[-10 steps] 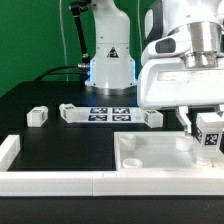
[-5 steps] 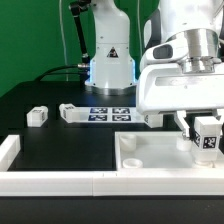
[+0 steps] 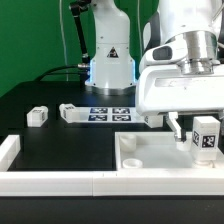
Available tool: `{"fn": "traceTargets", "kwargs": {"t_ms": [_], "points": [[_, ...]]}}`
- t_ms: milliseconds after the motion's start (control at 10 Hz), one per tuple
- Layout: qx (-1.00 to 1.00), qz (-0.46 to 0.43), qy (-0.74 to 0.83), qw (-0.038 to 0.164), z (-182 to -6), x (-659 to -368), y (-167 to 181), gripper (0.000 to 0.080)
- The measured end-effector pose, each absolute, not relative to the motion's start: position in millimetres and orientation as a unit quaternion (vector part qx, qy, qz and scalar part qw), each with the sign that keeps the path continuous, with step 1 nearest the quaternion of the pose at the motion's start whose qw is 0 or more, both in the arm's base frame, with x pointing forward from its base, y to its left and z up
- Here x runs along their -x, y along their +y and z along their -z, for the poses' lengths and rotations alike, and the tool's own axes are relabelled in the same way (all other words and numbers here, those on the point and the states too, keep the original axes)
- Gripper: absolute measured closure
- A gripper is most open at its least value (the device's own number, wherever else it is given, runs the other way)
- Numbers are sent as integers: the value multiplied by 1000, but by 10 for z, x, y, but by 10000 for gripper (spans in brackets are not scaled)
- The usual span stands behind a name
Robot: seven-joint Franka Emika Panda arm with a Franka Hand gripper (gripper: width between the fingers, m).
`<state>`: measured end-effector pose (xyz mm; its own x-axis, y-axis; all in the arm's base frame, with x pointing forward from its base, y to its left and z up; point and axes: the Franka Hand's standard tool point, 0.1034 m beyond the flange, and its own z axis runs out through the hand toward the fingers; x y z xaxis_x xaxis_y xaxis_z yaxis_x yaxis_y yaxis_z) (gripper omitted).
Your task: Assemble square table
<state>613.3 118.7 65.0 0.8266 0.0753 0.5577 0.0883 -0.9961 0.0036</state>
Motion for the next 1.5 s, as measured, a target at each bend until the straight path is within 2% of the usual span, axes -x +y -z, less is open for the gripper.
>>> {"fn": "traceTargets", "kwargs": {"t_ms": [100, 200, 600, 800, 1000, 1100, 1500], "points": [[956, 291, -45, 10, -648, -6132, 1187, 183], [955, 291, -47, 10, -648, -6132, 1187, 160], [956, 289, -53, 8, -656, -6132, 1187, 151], [963, 263, -54, 10, -924, -6186, 1162, 151], [969, 241, -51, 10, -993, -6282, 1125, 151], [980, 191, -49, 10, -927, -6256, 1118, 151], [999, 27, -46, 11, -860, -6304, 1169, 151]]}}
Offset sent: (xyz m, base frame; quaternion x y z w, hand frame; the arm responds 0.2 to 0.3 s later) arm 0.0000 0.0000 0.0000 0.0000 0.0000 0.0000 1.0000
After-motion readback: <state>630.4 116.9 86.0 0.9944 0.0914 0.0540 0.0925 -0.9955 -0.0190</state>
